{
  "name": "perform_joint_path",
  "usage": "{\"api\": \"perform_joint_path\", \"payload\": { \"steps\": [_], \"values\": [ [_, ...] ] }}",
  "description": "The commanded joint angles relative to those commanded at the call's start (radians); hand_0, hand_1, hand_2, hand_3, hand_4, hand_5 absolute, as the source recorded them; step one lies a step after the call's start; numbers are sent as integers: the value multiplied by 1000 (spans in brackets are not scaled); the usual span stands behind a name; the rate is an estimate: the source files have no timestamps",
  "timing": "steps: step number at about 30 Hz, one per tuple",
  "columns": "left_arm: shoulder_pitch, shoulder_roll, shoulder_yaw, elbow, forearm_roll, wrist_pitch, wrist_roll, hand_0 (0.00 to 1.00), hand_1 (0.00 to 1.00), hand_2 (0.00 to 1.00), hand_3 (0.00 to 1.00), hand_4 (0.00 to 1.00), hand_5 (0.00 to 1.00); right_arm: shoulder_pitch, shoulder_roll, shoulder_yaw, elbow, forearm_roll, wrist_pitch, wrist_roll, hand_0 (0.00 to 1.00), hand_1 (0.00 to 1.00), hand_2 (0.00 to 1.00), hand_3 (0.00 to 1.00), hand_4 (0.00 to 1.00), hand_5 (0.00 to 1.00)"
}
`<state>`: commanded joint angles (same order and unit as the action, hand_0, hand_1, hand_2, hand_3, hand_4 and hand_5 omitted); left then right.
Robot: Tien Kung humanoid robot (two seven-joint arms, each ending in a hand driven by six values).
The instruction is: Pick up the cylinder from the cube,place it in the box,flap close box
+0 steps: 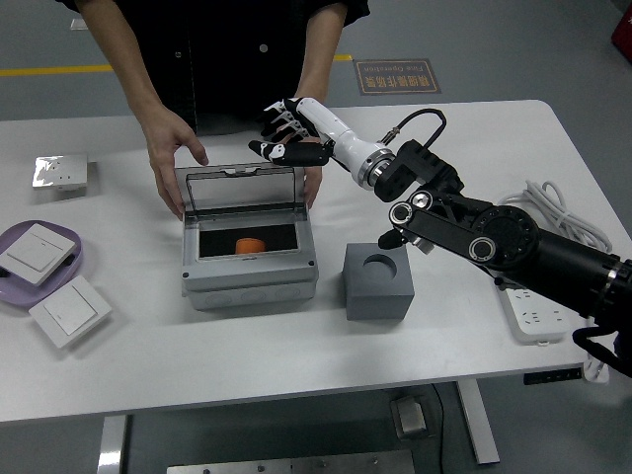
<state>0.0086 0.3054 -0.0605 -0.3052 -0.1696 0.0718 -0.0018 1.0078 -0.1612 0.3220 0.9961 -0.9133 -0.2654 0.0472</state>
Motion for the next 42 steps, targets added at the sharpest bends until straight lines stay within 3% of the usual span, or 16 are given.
{"api": "perform_joint_path", "payload": {
  "steps": [8,20,25,28,34,42],
  "values": [
    [-1,-6,-2,0,1,0,-1,614,629,623,662,733,256,-37,-18,-31,58,14,-1,6,629,617,629,662,719,322],
    [4,-11,-15,1,6,0,-1,614,629,623,662,733,256,-106,-115,-61,314,-29,-27,-34,628,608,622,659,715,322],
    [6,-12,-25,1,13,-1,-1,614,629,623,662,733,256,-140,-131,-100,418,-10,-29,-42,604,608,622,658,714,328],
    [6,-13,-28,1,14,-1,-1,614,629,623,662,733,256,-164,-133,-110,443,8,-24,-40,604,608,622,658,714,328],
    [12,-15,-24,2,8,-1,-1,614,629,624,662,733,257,-214,-175,-9,463,-22,-26,-43,597,609,625,661,710,335],
    [31,-16,-19,2,-4,-1,1,614,629,623,662,733,257,-340,-252,212,521,-121,-40,-46,601,609,625,667,709,337]
  ]
}}
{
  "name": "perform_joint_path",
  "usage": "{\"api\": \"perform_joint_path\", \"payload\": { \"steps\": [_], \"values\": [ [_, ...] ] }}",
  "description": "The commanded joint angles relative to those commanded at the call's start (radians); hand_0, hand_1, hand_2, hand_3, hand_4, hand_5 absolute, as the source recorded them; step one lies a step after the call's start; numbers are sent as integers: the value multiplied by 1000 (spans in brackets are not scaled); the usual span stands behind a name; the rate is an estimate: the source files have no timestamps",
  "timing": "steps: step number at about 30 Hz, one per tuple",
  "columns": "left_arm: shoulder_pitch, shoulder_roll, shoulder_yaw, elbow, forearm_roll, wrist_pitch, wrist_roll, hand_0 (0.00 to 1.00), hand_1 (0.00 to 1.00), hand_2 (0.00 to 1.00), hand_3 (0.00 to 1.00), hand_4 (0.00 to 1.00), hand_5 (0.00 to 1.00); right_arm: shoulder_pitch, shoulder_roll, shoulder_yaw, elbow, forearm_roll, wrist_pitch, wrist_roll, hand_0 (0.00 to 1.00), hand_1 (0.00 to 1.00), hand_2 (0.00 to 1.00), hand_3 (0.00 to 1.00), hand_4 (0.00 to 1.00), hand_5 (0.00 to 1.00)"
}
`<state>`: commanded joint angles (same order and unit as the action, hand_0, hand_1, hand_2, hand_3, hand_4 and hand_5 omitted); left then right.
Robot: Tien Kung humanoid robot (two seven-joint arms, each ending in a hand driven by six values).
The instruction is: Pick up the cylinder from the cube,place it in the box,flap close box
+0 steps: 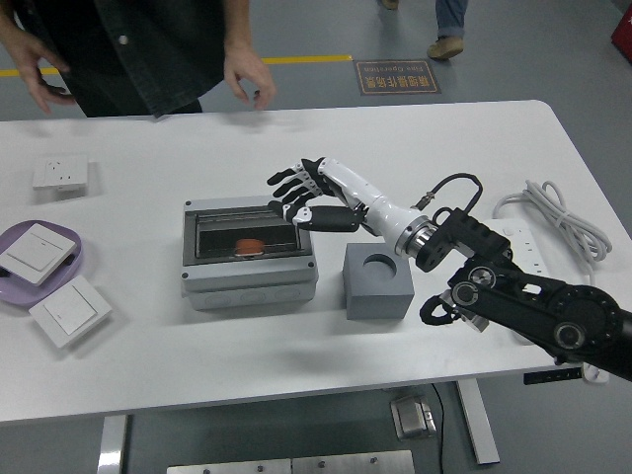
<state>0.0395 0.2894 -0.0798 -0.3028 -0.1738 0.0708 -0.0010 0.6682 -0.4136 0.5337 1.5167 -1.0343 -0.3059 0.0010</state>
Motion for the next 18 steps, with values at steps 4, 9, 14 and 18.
{"api": "perform_joint_path", "payload": {
  "steps": [4,9,14,18],
  "values": [
    [3,-1,-3,-1,-1,0,1,614,629,623,661,733,257,-78,1,109,-12,-1,-1,29,613,608,624,666,707,342],
    [10,5,-10,-1,-4,0,2,614,629,623,661,733,257,-177,14,231,-34,11,2,70,613,611,623,665,706,341],
    [25,14,-20,-1,-9,0,3,614,629,623,661,733,257,-260,26,301,-52,19,5,91,618,610,623,663,697,335],
    [34,17,-28,-2,-8,0,3,614,629,623,661,733,257,-307,39,310,-61,35,-1,114,618,610,623,663,697,335]
  ]
}}
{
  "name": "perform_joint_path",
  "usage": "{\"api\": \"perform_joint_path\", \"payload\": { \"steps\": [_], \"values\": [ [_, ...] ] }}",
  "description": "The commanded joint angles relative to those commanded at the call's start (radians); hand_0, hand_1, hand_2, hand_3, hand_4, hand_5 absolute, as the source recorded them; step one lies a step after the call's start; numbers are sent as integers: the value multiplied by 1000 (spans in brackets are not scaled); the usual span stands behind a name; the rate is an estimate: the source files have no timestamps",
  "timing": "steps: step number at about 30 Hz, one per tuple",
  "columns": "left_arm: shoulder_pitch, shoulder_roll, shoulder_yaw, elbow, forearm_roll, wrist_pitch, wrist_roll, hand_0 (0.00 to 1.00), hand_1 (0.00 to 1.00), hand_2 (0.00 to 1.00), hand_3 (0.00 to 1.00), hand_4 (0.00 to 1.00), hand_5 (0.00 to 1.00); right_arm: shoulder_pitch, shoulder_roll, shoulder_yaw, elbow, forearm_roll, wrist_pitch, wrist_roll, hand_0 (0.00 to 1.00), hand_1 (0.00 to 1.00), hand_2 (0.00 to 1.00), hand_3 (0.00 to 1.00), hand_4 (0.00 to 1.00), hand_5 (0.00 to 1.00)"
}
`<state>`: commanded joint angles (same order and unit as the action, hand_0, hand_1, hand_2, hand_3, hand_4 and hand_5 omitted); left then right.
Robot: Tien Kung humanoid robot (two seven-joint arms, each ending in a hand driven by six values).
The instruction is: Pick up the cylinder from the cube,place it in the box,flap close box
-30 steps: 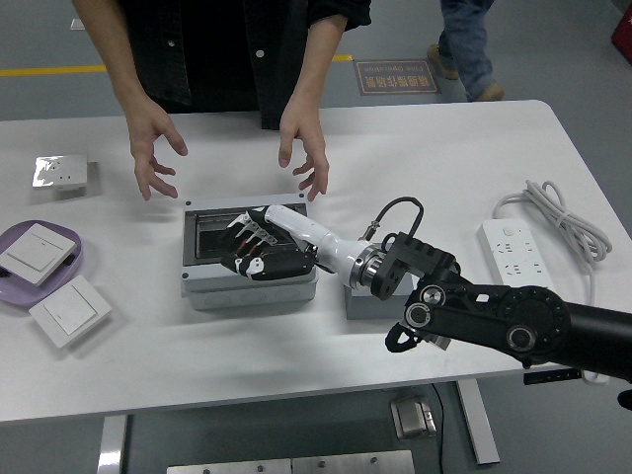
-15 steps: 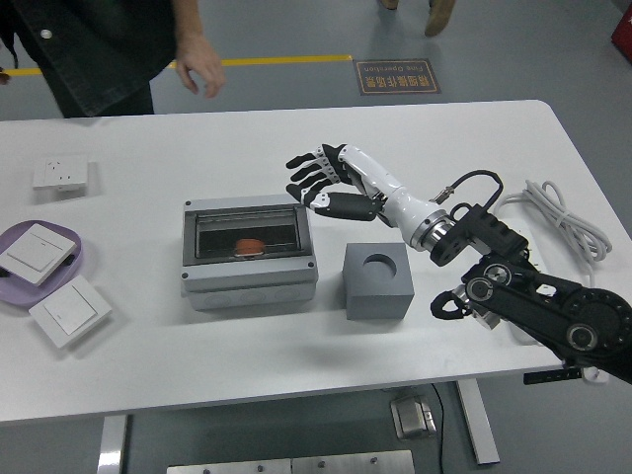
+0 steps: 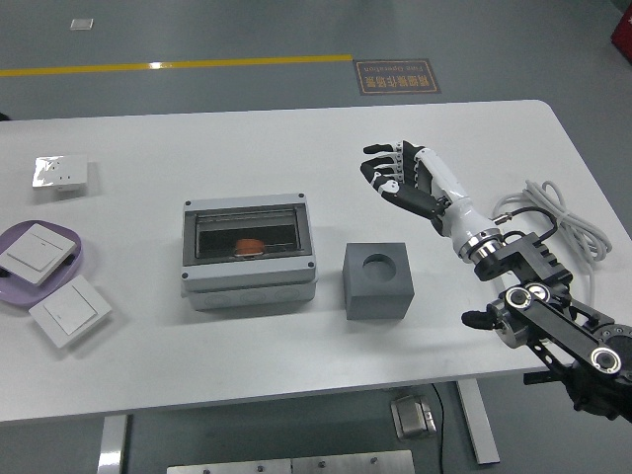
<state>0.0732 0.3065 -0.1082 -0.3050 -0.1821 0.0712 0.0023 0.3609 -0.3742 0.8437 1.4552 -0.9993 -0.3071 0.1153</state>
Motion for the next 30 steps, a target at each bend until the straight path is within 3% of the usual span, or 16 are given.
{"api": "perform_joint_path", "payload": {
  "steps": [14,18,19,30],
  "values": [
    [35,-2,-35,4,-2,0,-1,614,629,623,662,733,257,-128,41,117,23,54,-37,78,622,613,623,659,690,328],
    [34,-3,-35,4,-2,-1,-1,614,629,623,662,733,257,-136,41,127,24,59,-33,82,622,613,623,659,690,328],
    [33,-3,-36,4,-1,-1,-1,614,629,623,662,733,257,-138,41,129,23,61,-32,84,623,626,640,710,691,333],
    [31,-1,-35,5,-5,-1,-2,614,629,623,662,733,257,-134,43,127,25,173,-18,147,625,631,648,712,692,333]
  ]
}}
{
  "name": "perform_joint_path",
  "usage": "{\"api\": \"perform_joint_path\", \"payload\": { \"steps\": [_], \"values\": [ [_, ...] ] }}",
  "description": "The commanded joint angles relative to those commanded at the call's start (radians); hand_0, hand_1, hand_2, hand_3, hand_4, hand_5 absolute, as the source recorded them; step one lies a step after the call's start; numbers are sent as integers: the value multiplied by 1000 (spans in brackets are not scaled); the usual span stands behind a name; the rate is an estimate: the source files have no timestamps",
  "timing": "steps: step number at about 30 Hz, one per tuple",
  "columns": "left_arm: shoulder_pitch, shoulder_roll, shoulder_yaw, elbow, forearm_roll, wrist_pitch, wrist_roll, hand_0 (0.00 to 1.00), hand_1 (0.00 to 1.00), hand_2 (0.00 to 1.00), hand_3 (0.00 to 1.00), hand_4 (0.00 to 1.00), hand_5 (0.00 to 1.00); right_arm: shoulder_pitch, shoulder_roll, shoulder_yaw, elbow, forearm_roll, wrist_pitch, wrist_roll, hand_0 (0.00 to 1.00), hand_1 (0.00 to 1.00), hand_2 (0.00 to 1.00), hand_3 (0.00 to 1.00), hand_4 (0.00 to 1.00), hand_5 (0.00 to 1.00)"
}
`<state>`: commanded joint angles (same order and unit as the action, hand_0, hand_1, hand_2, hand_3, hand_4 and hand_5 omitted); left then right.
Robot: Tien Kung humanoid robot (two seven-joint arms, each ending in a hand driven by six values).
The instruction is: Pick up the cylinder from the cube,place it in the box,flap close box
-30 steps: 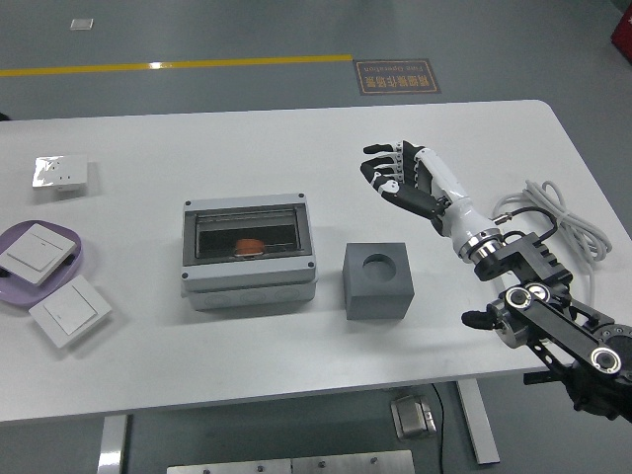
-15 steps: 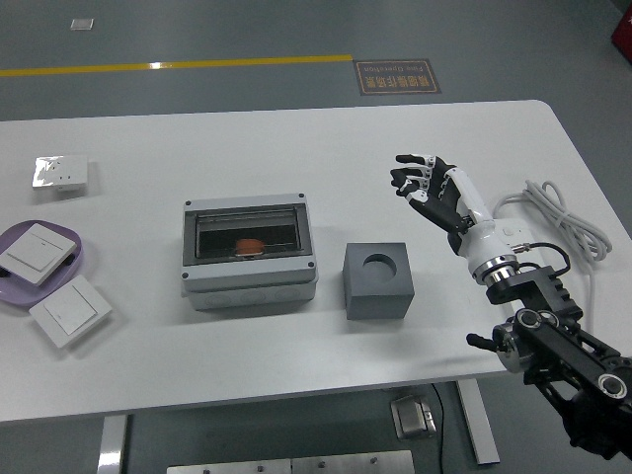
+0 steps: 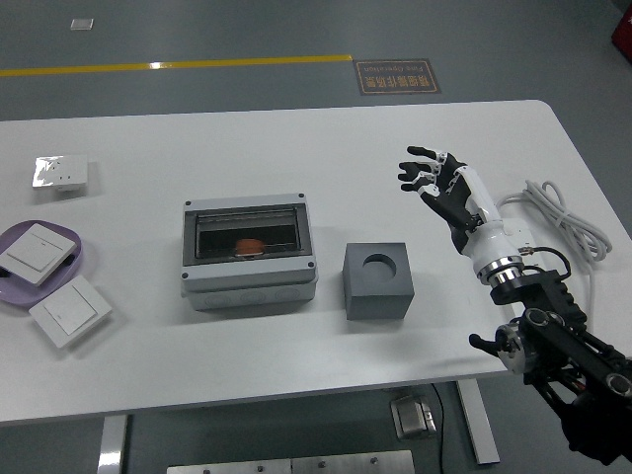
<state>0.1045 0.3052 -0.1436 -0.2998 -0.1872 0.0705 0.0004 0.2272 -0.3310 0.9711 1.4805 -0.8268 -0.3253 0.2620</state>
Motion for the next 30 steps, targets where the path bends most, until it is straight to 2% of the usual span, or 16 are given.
{"api": "perform_joint_path", "payload": {
  "steps": [1,6,7,12,13,18,19,30],
  "values": [
    [-1,0,0,0,1,0,0,614,628,623,662,733,257,0,-1,1,0,4,0,2,663,635,657,719,692,324],
    [-5,-1,0,0,3,0,0,614,628,623,662,733,257,-6,-6,10,0,18,-1,9,663,635,657,719,692,324],
    [-6,-1,1,0,2,0,0,614,629,623,662,732,257,-7,-7,12,0,19,-1,10,673,667,705,796,702,284],
    [-6,-1,4,1,0,0,0,614,629,623,662,732,257,-9,-12,22,4,18,0,12,673,667,705,796,702,284],
    [-6,-1,4,1,1,0,0,614,629,623,662,733,258,-8,-12,23,5,17,-1,12,679,669,710,771,714,245],
    [-9,-1,2,1,4,0,0,614,629,623,662,733,258,-8,-15,28,7,10,-2,12,679,669,710,771,714,245],
    [-9,-1,1,1,5,0,0,614,629,624,662,733,257,-9,-16,29,8,8,-2,11,679,671,705,745,725,220],
    [-16,-4,-5,0,12,-1,0,614,629,627,662,734,258,-10,-19,37,-3,-14,-5,1,678,672,690,737,722,202]
  ]
}}
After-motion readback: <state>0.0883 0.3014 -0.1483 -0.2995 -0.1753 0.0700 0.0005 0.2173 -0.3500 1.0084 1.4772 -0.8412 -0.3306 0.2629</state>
